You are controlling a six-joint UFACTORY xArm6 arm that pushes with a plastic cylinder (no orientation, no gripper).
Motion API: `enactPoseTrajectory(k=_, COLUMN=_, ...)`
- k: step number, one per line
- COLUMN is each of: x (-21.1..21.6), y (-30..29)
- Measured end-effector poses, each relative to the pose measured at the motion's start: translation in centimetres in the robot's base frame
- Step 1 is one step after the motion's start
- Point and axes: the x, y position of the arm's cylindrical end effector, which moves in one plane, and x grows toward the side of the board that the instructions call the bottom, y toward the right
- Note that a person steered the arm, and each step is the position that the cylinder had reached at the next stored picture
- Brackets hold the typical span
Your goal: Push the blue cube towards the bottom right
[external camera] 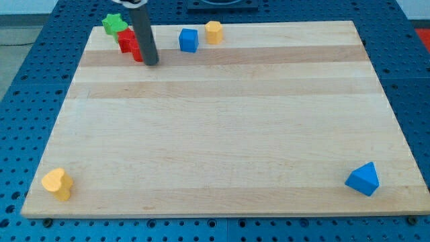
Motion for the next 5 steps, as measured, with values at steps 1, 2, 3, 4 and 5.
enactPoseTrajectory(k=1, x=-0.4, y=3.3)
enactPoseTrajectory(k=2, x=-2.6, y=3.4)
enactPoseTrajectory(k=3, x=-4.3, y=2.7)
enactPoseTrajectory(k=4, x=-6.2, y=2.6)
enactPoseTrajectory(k=5, x=-6.8, y=0.2)
